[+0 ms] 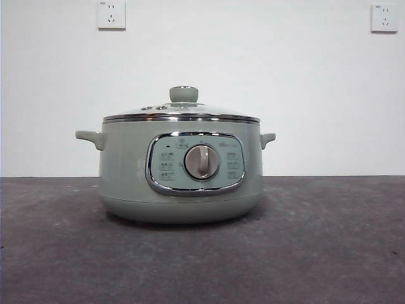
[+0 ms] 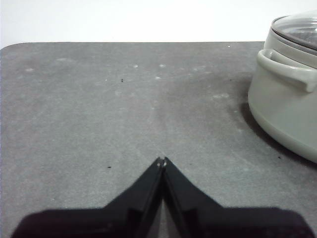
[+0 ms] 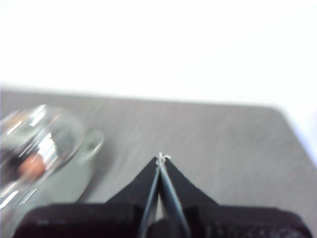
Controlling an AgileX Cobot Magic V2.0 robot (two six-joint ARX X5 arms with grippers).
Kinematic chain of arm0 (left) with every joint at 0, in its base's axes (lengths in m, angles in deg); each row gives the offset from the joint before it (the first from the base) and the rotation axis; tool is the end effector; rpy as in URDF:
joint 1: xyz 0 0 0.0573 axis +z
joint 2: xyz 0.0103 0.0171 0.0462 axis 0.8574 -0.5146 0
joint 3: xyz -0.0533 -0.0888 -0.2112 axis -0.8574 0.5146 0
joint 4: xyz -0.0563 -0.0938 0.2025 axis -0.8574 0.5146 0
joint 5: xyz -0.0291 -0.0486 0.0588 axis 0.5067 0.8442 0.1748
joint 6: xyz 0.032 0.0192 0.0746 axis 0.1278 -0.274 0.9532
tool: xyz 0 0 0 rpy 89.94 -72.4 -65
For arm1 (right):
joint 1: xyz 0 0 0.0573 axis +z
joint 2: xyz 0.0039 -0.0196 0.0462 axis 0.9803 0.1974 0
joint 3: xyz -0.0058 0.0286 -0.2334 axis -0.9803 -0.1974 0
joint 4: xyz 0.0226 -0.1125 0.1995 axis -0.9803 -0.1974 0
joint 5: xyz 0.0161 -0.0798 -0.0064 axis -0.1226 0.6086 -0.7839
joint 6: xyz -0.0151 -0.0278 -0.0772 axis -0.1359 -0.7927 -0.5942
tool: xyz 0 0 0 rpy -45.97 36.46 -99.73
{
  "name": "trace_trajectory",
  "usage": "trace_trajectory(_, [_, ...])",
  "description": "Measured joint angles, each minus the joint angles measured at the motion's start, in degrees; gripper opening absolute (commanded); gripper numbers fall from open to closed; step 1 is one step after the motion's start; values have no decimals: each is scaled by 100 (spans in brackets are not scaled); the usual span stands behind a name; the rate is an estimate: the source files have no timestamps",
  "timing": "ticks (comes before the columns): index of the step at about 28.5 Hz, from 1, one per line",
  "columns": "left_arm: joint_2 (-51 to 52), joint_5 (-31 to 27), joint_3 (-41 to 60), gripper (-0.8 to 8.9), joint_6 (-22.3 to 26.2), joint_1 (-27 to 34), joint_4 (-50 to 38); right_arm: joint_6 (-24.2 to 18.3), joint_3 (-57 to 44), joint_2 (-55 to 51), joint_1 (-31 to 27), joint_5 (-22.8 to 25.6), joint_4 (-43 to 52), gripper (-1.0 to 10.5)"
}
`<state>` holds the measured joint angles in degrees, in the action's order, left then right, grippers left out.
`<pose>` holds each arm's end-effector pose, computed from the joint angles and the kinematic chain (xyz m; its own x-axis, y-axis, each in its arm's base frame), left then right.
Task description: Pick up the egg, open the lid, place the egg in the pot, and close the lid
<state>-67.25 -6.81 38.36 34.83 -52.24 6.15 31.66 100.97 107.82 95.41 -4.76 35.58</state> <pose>0.1440 0.0076 0.1405 0.9794 -0.0184 -0.2009 0.0113 0.9993 -0.0365 0.0796 0.0086 0.3643 0.9834 0.0782 -0.1639 -0.0889 0.9943 -0.0589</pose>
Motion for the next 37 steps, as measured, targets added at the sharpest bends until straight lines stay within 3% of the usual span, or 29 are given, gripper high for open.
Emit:
trace_trajectory(6, [0, 0, 0, -4, 0, 0, 0, -155, -2540, -968, -831, -466, 2514, 0])
trace_trajectory(13, [0, 0, 0, -4, -2, 0, 0, -164, -4629, -1646, -1180, -468, 3783, 0])
trace_trajectory(25, [0, 0, 0, -4, -2, 0, 0, -160, -6133, -2437, -1270, -463, 4153, 1])
trace_trajectory(37, [0, 2, 0, -4, -2, 0, 0, -157, -6172, -2435, -1270, -463, 3733, 1])
